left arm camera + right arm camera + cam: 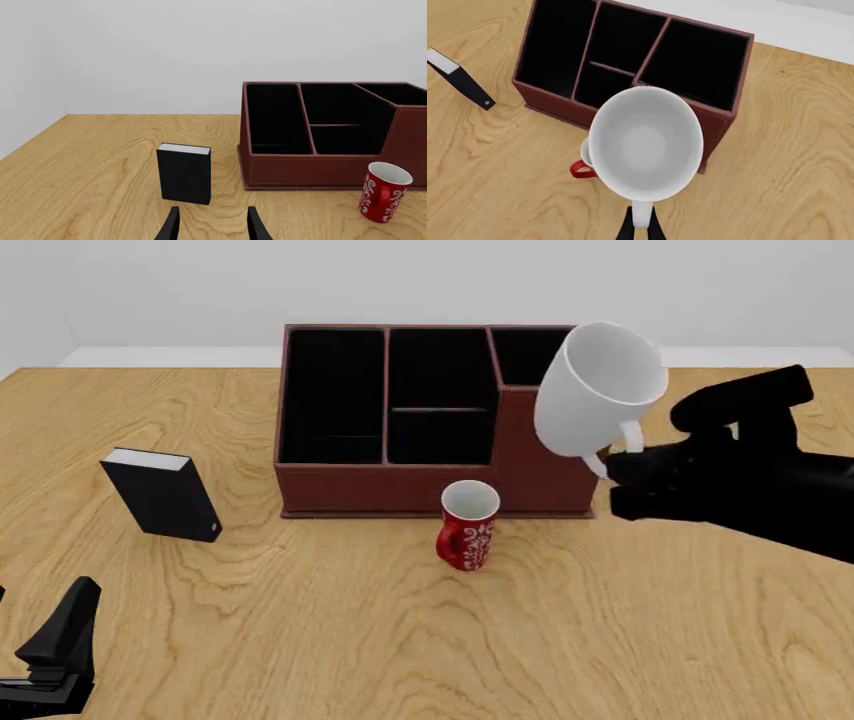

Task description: Pick up the white mug and place it to the right of the caddy.

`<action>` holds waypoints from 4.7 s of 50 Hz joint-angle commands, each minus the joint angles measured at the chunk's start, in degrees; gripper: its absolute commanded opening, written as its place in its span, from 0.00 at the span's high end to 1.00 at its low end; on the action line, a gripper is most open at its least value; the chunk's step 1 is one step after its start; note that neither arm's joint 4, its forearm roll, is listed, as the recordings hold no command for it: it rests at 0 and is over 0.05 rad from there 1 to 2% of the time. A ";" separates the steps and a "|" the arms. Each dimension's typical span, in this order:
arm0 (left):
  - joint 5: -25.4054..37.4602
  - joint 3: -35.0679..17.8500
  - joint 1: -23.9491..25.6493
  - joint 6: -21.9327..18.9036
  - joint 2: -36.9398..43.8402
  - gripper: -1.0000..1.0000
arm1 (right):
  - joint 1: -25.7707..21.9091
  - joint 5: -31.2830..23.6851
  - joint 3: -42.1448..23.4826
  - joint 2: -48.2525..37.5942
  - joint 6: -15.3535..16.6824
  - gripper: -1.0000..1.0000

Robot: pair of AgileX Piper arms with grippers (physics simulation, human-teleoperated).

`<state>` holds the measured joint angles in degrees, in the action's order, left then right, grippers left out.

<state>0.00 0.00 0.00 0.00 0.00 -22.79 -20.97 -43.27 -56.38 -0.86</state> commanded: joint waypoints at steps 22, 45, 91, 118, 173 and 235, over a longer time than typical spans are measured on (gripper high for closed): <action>0.00 0.00 0.00 0.00 0.00 0.00 | 13.98 1.01 4.66 3.37 -2.74 1.00; 0.00 0.00 0.00 0.00 0.00 0.00 | 23.78 2.55 7.73 4.44 -3.98 1.00; 0.00 0.00 0.00 0.00 0.00 0.00 | 28.49 2.66 -4.64 -9.77 -2.92 1.00; 0.00 0.00 0.00 0.00 0.00 0.00 | 28.84 -5.52 -23.79 -22.78 -1.54 1.00; 0.00 0.00 0.00 0.00 0.00 0.00 | 29.34 -10.89 -42.77 -47.25 0.54 1.00; 0.00 0.00 0.00 0.00 0.00 0.00 | 27.78 -4.36 -33.88 -50.92 2.11 1.00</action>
<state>0.00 0.00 0.00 0.00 0.00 5.56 -26.21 -77.50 -106.70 2.02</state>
